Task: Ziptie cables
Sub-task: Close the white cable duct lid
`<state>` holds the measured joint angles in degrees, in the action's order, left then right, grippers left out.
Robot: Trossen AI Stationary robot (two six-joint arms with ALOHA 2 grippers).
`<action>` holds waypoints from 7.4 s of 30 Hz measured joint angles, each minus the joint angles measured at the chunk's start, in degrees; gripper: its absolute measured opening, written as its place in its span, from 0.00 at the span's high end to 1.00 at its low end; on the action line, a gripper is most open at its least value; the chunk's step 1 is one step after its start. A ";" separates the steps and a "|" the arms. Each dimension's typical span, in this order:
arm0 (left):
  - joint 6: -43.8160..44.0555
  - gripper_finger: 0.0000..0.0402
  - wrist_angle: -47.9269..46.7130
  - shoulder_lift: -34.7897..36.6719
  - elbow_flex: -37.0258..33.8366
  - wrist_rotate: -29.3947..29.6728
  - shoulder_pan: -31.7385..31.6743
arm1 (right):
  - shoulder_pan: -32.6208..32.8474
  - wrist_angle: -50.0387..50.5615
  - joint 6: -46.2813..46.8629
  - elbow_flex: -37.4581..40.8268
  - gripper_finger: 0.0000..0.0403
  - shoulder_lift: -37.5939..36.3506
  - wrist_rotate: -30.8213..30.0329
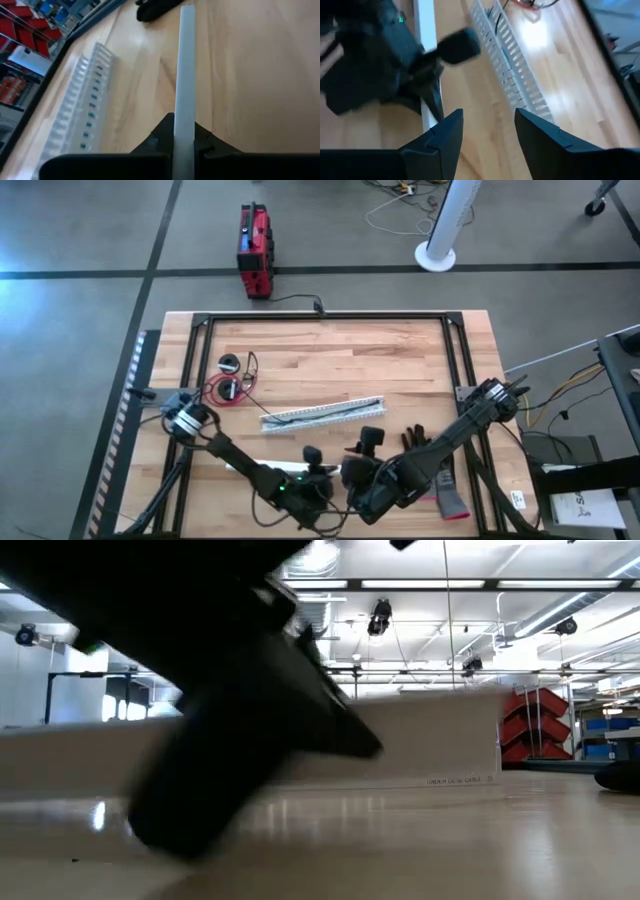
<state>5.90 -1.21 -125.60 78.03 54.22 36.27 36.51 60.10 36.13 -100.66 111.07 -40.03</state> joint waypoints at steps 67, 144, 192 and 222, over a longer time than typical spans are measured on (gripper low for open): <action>72.17 0.91 -24.47 47.03 -47.56 -39.40 20.06 | -8.43 -97.94 -22.36 25.29 0.26 20.65 13.05; 65.33 0.76 -23.67 39.52 -47.01 -6.22 18.29 | -18.51 -61.64 -38.98 8.52 0.45 16.70 21.58; 55.04 0.93 -48.31 54.61 -41.27 -40.00 11.80 | -19.28 -42.86 -44.59 8.35 0.45 10.44 18.99; 28.79 0.43 -7.14 56.50 -39.60 -24.33 -10.86 | -23.14 -81.63 -48.68 50.72 0.45 -10.89 30.03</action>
<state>34.69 -8.35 -69.10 38.43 29.89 25.41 13.37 -21.54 -12.55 -49.95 100.17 -10.00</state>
